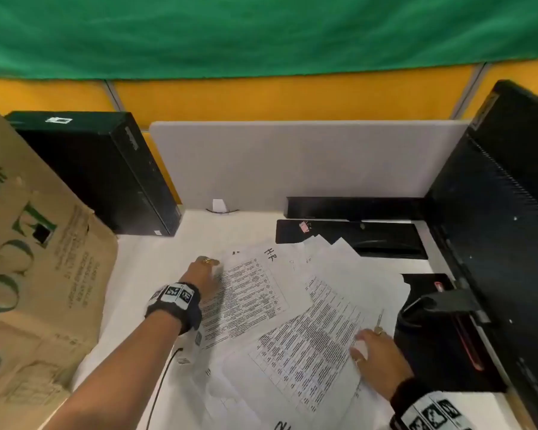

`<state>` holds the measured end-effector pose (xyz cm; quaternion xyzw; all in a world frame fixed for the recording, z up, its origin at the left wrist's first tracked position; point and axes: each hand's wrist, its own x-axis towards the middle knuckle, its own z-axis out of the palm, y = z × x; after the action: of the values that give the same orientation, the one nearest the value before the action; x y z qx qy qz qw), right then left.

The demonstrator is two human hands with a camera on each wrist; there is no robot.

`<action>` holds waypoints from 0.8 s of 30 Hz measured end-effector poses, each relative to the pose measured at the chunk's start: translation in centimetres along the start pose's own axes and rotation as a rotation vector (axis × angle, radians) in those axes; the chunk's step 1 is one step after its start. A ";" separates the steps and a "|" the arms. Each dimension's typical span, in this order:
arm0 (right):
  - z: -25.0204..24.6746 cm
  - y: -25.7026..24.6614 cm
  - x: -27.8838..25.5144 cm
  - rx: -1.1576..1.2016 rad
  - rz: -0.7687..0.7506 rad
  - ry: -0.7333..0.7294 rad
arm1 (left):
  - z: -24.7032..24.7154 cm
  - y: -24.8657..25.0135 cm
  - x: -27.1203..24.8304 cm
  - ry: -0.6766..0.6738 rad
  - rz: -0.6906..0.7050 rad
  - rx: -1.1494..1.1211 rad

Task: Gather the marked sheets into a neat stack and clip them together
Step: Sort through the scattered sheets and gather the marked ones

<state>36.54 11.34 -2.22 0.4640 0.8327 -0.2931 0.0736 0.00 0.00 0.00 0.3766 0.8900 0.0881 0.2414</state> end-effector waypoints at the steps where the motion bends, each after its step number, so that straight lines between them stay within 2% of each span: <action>1: 0.3 0.1 0.0 0.065 0.017 0.003 | 0.1 -0.2 0.5 -0.017 -0.043 0.030; 4: 0.7 0.2 -0.3 0.423 0.039 0.037 | 0.5 -1.3 1.7 -0.065 -0.098 0.116; 6: 1.2 0.8 0.1 0.623 0.130 0.063 | 0.9 -1.8 2.3 -0.068 -0.120 0.105; 11: 1.6 1.3 2.1 0.887 0.311 0.146 | 1.7 -2.5 2.3 0.030 -0.065 0.327; 13: 1.3 1.0 2.8 0.885 0.290 0.193 | 1.9 -2.8 2.1 0.120 0.008 0.306; 16: 0.5 -0.2 3.7 0.677 0.220 0.286 | 1.8 -2.9 1.1 0.352 0.134 0.187; 18: -0.2 -1.3 4.2 0.578 0.146 0.309 | 1.7 -2.7 0.5 0.410 0.189 0.168; 20: -0.9 -2.0 4.7 0.508 0.098 0.288 | 1.7 -2.5 0.2 0.411 0.245 0.157; 21: -1.1 -2.5 4.9 0.469 0.090 0.275 | 1.7 -2.5 -0.1 0.365 0.235 0.098; 23: -1.3 -2.5 5.4 0.481 0.127 0.251 | 2.2 -2.5 -0.6 0.176 0.100 0.032; 24: -1.2 -2.6 5.5 0.513 0.146 0.240 | 2.6 -2.8 -0.7 0.098 0.034 0.074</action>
<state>31.49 15.03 -2.29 0.5575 0.6987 -0.4309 -0.1243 -0.03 -2.55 -2.94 0.3958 0.8968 0.0776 0.1819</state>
